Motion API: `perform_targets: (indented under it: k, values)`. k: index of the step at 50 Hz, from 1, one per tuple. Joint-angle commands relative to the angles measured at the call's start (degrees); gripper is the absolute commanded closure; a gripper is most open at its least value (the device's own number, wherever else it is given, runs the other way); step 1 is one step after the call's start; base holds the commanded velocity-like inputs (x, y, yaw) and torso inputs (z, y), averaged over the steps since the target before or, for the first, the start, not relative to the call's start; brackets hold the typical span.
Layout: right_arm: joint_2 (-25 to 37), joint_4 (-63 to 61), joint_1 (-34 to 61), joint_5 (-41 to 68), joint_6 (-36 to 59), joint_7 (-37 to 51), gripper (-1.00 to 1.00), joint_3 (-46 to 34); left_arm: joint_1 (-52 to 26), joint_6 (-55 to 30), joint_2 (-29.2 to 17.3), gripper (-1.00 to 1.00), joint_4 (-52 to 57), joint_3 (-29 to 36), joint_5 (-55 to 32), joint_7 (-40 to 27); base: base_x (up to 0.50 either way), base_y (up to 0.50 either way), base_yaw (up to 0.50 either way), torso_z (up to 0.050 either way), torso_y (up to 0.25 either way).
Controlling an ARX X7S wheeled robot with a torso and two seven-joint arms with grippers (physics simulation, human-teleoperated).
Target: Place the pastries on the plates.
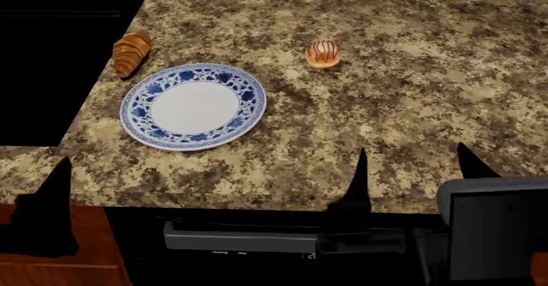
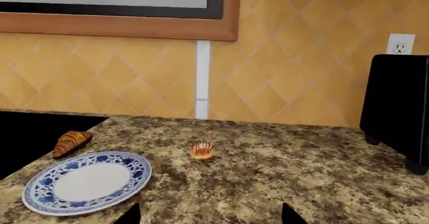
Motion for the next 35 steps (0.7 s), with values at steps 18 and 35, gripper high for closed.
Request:
perform_targets:
  k: [18,35]
  values:
    - [6.9,-7.7,15.1,25.1,19.3,14.5,-1.00,9.9,-13.7,-10.8,-7.1,-1.00,-1.0,-8.0,-30.1,-20.3,0.00,0.12,0.00,0.000,0.000]
    - [10.8,-1.3,26.8,44.3,21.3,30.1,-1.00,8.1,-20.3,-8.3,-10.3,-1.00,-5.3,-3.7,-37.0,-26.8,0.37,0.00,0.00,0.000,0.000]
